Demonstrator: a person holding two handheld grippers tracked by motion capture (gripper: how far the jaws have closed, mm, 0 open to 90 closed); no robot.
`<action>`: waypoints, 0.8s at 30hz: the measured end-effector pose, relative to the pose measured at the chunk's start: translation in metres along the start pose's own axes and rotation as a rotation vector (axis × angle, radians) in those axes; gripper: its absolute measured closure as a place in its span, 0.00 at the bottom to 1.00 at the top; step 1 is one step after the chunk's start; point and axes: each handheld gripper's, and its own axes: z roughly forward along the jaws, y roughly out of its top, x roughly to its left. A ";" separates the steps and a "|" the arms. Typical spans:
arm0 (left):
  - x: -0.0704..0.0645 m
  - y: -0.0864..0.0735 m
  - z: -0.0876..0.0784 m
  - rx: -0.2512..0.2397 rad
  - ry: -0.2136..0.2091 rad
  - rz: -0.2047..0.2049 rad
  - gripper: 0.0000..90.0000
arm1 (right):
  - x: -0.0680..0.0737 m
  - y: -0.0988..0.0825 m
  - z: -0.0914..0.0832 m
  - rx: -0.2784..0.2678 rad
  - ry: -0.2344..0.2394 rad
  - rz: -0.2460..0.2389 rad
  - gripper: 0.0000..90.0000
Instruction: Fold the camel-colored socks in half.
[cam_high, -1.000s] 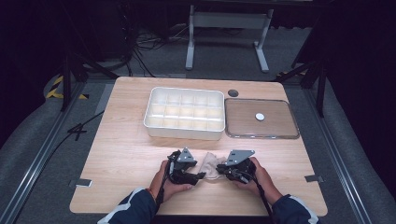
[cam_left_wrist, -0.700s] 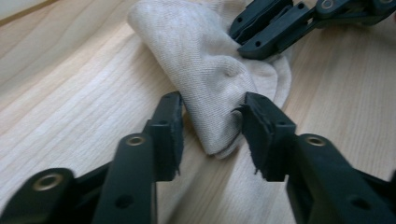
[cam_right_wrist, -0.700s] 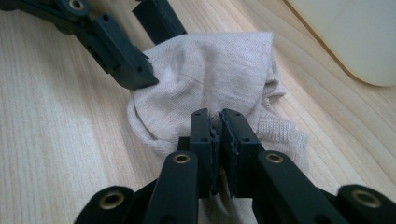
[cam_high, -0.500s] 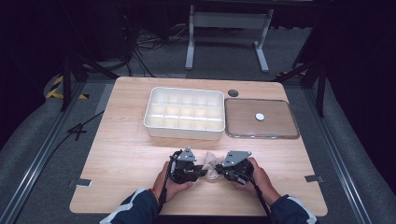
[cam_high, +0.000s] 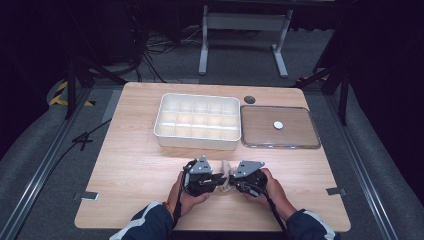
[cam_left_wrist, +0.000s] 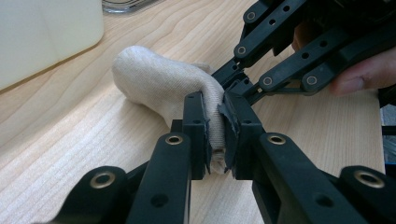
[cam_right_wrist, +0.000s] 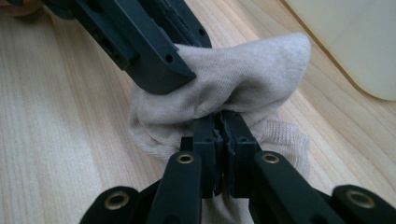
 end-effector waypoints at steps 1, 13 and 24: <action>0.000 0.000 0.000 0.000 0.000 0.000 0.89 | 0.000 0.000 0.000 0.000 0.000 0.000 0.95; 0.004 0.001 -0.004 0.012 0.027 0.006 0.91 | -0.008 -0.001 -0.013 -0.047 -0.018 0.020 0.89; 0.003 0.005 -0.002 -0.029 0.025 0.016 0.90 | -0.004 0.000 0.004 -0.027 -0.023 0.026 0.99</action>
